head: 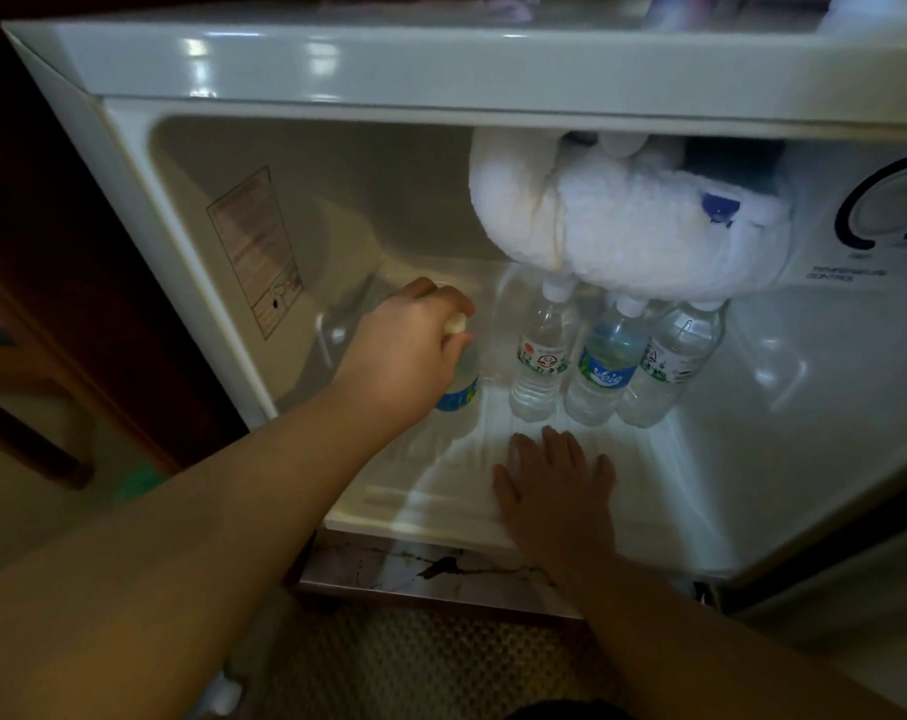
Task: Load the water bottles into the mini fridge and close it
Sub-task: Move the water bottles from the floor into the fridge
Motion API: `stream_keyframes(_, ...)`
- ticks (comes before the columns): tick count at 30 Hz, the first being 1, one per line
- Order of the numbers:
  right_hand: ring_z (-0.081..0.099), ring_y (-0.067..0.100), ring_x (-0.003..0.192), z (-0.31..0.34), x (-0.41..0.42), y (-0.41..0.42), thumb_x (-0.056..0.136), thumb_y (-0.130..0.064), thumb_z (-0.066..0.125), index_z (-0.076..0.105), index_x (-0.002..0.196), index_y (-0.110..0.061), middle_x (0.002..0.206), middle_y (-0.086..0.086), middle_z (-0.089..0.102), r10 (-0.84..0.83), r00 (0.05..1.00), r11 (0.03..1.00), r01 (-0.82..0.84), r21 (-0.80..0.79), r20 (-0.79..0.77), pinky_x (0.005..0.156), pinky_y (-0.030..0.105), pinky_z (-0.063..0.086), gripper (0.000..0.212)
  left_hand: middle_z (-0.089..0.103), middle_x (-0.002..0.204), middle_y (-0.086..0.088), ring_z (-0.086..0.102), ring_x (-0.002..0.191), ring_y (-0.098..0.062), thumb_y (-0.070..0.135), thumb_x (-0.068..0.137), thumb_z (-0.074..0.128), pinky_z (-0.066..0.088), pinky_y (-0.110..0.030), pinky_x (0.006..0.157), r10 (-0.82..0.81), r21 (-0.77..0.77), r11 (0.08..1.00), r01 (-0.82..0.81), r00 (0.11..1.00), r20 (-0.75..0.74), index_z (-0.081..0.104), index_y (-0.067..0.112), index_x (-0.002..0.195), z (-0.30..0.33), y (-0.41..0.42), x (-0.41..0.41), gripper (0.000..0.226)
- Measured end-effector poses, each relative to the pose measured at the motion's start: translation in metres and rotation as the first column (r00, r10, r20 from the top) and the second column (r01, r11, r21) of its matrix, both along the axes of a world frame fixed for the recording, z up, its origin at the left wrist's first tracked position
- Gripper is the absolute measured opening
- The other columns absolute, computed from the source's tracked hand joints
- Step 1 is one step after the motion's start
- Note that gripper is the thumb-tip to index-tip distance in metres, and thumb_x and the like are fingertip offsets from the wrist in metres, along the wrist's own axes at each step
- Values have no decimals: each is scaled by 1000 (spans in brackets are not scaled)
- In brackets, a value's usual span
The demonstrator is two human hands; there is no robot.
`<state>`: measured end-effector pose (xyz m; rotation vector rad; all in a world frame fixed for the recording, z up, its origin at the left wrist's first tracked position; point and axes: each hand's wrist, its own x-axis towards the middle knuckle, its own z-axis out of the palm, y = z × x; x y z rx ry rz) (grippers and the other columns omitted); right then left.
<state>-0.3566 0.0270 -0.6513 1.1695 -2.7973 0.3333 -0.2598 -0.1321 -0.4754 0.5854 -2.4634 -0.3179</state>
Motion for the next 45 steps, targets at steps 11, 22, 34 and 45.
stream_keyframes(11, 44, 37, 138, -6, -1, -5, 94, -61, 35, 56, 140, -31, 148, 13, 52, -30, 1000, 999, 30, 25, 5, 109, 72, 26, 59, 67, 120, -14, 64, 99, -39, 16, 96, 69, 54, -45, 86, 2, 46, 999, 1, 998, -62, 72, 10, 122, -12, -9, -47, 27)
stream_keyframes(22, 40, 35, 141, -5, -2, -5, 95, -61, 31, 52, 141, -32, 151, 12, 48, -25, 1000, 999, 24, 27, 10, 110, 71, 23, 58, 64, 135, -7, 58, 114, -37, 22, 99, 63, 48, -39, 97, 31, 61, 998, -32, 999, 10, 67, 19, 132, -8, -2, -70, 34)
stream_keyframes(34, 34, 33, 143, 1, -2, -4, 95, -61, 29, 47, 142, -33, 152, 10, 43, -6, 999, 1000, 5, 22, 47, 113, 70, 18, 57, 65, 132, -7, 62, 117, -31, 26, 98, 64, 49, -34, 98, 35, 112, 993, -37, 999, 23, 68, 21, 131, -5, -1, -76, 33)
stream_keyframes(45, 30, 32, 147, 0, -1, -4, 95, -62, 27, 44, 145, -34, 157, 10, 39, -4, 997, 999, 1, 46, 80, 114, 70, 16, 60, 65, 128, -9, 61, 114, -31, 30, 93, 69, 47, -41, 102, 64, 251, 965, -74, 997, 47, 58, 20, 139, -2, -2, -66, 48)
